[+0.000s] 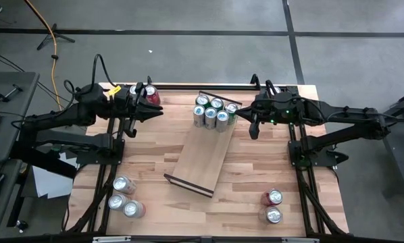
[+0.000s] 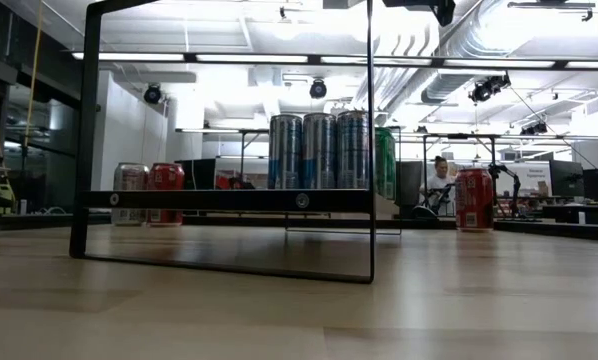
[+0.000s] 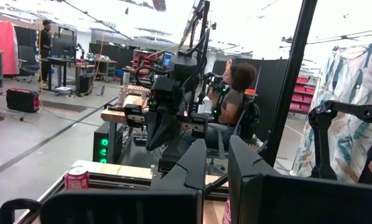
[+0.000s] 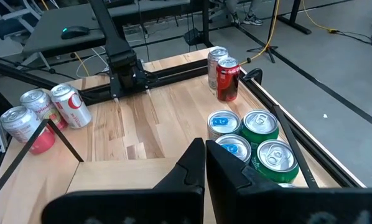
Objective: Place canned beverage on shelf
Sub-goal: Put the top left red soda can on the shelf
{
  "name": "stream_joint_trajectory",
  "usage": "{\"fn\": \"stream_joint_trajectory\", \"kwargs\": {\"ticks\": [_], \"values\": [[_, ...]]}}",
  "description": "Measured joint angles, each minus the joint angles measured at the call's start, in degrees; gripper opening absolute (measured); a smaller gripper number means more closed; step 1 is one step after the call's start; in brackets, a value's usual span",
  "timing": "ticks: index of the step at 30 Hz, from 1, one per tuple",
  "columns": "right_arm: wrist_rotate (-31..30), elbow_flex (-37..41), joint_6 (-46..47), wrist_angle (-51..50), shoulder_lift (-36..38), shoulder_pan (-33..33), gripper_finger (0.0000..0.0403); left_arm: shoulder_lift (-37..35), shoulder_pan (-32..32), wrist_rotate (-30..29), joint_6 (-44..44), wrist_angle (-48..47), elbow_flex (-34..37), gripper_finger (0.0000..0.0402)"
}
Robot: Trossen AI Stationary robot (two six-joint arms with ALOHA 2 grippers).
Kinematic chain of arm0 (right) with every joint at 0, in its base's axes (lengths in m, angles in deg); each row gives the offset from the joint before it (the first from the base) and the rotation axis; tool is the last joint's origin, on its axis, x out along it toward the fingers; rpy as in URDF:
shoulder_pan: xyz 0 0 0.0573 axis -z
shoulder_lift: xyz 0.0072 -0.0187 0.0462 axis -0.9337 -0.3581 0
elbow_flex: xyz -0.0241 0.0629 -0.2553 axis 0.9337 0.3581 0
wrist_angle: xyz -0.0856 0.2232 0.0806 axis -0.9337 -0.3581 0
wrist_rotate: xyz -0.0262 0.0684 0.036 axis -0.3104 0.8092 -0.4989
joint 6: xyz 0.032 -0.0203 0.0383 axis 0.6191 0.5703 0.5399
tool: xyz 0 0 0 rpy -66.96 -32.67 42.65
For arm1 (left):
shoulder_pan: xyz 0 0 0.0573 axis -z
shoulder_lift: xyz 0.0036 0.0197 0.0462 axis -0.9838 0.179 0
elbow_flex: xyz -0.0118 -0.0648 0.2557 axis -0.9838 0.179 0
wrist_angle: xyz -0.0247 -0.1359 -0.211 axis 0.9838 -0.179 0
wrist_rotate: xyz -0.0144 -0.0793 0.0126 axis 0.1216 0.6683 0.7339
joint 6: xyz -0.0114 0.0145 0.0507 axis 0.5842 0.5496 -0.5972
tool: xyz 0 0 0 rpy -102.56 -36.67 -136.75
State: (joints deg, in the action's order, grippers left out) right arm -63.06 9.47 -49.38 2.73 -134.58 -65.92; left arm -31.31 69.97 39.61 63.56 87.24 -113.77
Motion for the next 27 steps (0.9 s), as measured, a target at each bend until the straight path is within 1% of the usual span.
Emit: {"fn": "stream_joint_trajectory", "kwargs": {"ticks": [7, 13, 16, 19, 21, 27], "values": [[0.0, 0.0, 0.0, 0.0, 0.0, 0.0, 0.0000, 0.0, 0.0, -0.3, -1.5, 0.0, 0.0, 0.0000], [0.0, 0.0, 0.0, 0.0, 0.0, 0.0, 0.0000, 0.0, 0.0, -5.4, -1.6, 0.0, 0.0, 0.0002], [0.0, 0.0, 0.0, 0.0, 0.0, 0.0, 0.0000, 0.0, 0.0, -7.8, -1.7, 0.0, 0.0, 0.0012], [0.0, 0.0, 0.0, 0.0, 0.0, 0.0, 0.0000, 0.0, 0.0, -10.5, -3.0, -0.1, 0.0, 0.0034], [0.0, 0.0, 0.0, 0.0, 0.0, 0.0, 0.0000, 0.1, 0.0, -12.1, -3.1, -0.2, 0.0, 0.0057], [0.0, 0.0, 0.2, 0.0, 0.0, 0.0, 0.0000, 0.6, 0.0, -17.7, -4.5, -0.2, 0.0, 0.0155]]}}
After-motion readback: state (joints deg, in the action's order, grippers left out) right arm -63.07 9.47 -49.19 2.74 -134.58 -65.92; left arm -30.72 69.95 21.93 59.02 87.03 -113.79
